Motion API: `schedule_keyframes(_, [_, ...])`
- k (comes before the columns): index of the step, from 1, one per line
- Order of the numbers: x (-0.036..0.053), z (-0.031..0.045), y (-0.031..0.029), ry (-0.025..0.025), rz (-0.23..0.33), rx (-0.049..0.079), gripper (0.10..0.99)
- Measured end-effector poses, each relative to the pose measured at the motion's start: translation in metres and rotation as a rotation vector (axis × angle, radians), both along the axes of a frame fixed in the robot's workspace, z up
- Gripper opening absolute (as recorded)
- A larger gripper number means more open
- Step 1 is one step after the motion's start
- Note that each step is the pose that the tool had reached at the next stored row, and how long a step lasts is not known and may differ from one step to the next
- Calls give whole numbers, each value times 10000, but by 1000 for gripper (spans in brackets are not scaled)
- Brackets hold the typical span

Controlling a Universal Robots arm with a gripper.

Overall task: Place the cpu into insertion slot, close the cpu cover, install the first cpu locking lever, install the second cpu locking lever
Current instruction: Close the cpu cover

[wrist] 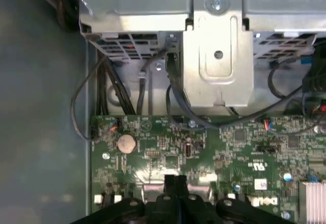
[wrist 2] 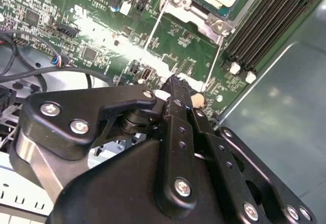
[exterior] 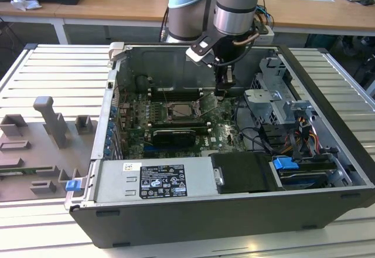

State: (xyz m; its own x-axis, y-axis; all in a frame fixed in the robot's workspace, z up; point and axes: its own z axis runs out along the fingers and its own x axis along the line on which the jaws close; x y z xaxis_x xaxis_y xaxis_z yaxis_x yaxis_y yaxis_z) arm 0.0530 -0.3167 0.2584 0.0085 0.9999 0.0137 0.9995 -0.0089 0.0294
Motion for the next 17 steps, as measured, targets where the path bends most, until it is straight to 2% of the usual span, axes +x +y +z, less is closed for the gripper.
schedule_keyframes(5, [97,-1,14,7,23,-1,106])
schedule_keyframes(13, [122,-85,23,4,32,0,106])
schedule_keyframes(14, [123,-124,24,3,32,-3,106])
schedule_keyframes(15, [123,-151,23,8,33,-27,106])
schedule_keyframes(17, [122,-156,23,40,33,-34,106])
